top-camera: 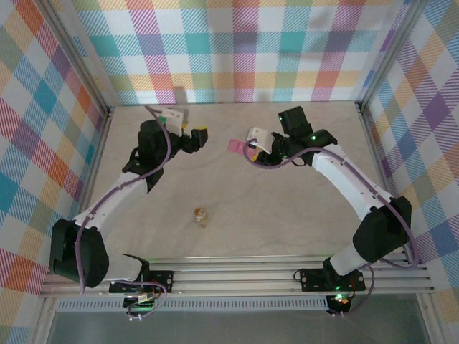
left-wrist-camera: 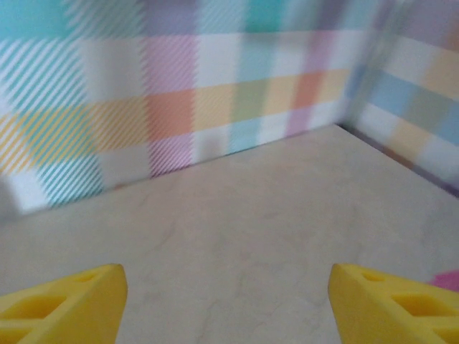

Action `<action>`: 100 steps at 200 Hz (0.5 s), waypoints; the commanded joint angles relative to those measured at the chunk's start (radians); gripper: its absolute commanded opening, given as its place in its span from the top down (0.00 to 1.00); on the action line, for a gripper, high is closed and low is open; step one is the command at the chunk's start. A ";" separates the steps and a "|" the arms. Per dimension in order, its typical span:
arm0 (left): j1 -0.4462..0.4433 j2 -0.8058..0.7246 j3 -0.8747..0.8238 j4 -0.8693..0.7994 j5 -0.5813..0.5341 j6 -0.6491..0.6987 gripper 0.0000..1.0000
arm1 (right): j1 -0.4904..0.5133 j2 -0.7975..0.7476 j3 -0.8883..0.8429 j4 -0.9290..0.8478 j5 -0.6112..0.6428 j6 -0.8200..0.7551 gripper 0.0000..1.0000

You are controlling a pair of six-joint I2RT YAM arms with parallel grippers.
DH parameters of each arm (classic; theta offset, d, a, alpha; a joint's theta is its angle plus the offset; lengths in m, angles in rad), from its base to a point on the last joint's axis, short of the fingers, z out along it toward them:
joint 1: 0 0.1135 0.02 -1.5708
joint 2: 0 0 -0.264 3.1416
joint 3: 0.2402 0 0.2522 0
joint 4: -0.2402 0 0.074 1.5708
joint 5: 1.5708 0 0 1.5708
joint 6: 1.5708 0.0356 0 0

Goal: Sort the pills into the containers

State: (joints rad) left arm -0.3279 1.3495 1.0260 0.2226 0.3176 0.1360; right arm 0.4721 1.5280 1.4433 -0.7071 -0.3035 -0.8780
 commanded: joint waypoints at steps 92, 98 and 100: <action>-0.167 0.015 0.044 -0.258 0.343 0.706 0.28 | 0.001 -0.149 -0.062 -0.100 0.035 -0.311 1.00; -0.177 0.016 0.042 -0.249 0.328 0.705 0.28 | 0.004 -0.150 -0.064 -0.098 0.034 -0.313 1.00; -0.180 0.017 0.041 -0.244 0.323 0.704 0.28 | 0.005 -0.150 -0.065 -0.098 0.034 -0.314 1.00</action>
State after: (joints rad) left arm -0.4744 1.3540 1.0508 -0.0292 0.6651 0.7708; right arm 0.4713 1.3899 1.4021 -0.8078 -0.2440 -1.1484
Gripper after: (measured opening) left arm 0.720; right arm 0.372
